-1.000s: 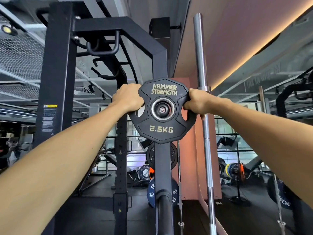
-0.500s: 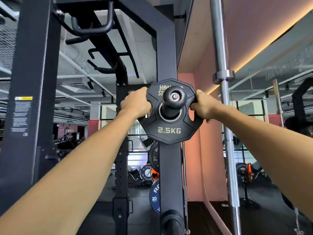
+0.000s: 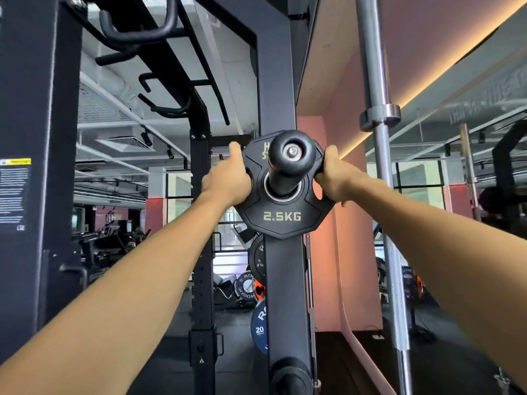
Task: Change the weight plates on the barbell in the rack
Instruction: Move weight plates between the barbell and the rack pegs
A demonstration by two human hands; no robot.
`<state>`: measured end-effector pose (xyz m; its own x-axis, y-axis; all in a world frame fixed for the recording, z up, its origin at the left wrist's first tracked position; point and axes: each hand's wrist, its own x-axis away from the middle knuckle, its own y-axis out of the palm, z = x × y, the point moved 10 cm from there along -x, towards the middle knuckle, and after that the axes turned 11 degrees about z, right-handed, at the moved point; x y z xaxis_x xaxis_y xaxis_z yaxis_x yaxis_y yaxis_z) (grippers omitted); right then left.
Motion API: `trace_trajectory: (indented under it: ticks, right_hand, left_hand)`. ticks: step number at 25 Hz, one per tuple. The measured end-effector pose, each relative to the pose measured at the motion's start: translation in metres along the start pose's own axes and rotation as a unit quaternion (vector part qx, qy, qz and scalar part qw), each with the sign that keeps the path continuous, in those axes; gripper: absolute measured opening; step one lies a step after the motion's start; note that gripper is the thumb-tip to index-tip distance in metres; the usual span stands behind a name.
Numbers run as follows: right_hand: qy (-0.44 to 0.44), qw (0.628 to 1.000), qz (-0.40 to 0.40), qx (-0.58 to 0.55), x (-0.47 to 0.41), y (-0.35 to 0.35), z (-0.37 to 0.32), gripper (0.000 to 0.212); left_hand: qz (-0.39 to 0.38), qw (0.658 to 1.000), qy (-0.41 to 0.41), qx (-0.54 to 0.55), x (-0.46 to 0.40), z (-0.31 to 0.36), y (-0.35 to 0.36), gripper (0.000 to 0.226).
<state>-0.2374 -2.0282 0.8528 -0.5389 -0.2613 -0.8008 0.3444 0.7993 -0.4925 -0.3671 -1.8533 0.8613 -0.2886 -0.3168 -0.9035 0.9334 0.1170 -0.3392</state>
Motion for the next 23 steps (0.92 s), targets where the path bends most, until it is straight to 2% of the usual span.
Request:
trace_trajectory:
  ticks: [3,6,8,10,13,16,23]
  right_hand:
    - [0.036,0.998,-0.016,-0.043,0.024,0.003,0.005,0.026]
    - [0.066,0.996,-0.032,-0.049,0.066,0.007,0.013,0.041]
    - [0.059,0.995,-0.081,-0.009,0.1,0.018,0.017,0.045]
    - [0.043,0.99,-0.129,0.025,0.129,0.031,0.017,0.049]
    - [0.005,0.987,-0.163,0.003,0.167,0.042,-0.002,0.058]
    - [-0.045,0.98,-0.191,-0.028,0.193,0.049,-0.05,0.069]
    - [-0.098,0.955,-0.259,-0.103,0.247,0.068,-0.177,0.07]
  left_hand:
    - [-0.079,0.997,-0.017,-0.016,0.028,-0.013,0.007,0.027]
    - [-0.188,0.98,-0.066,0.027,0.073,-0.036,0.014,0.053]
    - [-0.239,0.969,-0.054,0.013,0.109,-0.048,0.014,0.056]
    - [-0.244,0.969,-0.039,-0.007,0.138,-0.058,0.002,0.057]
    - [-0.221,0.974,-0.058,-0.002,0.17,-0.075,-0.037,0.066]
    - [-0.194,0.978,-0.081,-0.011,0.191,-0.096,-0.091,0.068]
    - [-0.167,0.97,-0.138,-0.11,0.219,-0.17,-0.234,0.074]
